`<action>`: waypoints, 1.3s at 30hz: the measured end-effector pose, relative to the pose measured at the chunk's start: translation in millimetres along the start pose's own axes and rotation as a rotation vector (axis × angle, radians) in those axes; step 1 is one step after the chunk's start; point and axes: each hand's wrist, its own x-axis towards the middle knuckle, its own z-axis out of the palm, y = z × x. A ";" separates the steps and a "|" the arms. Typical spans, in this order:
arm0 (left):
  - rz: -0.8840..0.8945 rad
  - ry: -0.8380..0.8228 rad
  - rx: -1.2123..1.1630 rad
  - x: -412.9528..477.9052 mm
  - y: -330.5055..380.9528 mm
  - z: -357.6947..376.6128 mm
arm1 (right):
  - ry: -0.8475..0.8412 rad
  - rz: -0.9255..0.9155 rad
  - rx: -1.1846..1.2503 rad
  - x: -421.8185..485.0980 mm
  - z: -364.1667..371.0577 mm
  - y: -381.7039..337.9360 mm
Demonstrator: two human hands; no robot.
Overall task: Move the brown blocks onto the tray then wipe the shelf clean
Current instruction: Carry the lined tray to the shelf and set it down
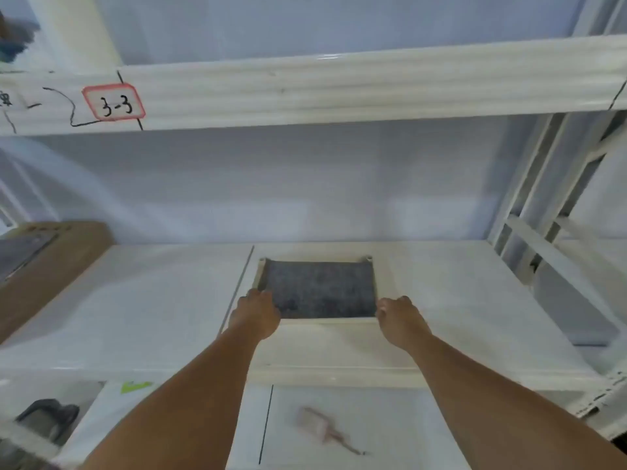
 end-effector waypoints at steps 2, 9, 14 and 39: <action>-0.062 0.025 -0.078 7.9 -5.0 6.6 | -0.047 0.038 -0.032 4.1 6.4 1.9; -0.215 0.105 -0.368 38.9 -29.7 27.9 | -0.145 0.107 -0.030 10.1 24.6 9.1; -0.299 0.011 -0.460 48.5 -38.6 36.6 | -0.102 0.137 0.031 14.4 27.6 6.8; 0.023 -0.380 -0.953 53.4 20.3 46.4 | 0.493 0.902 1.352 -91.1 5.2 37.7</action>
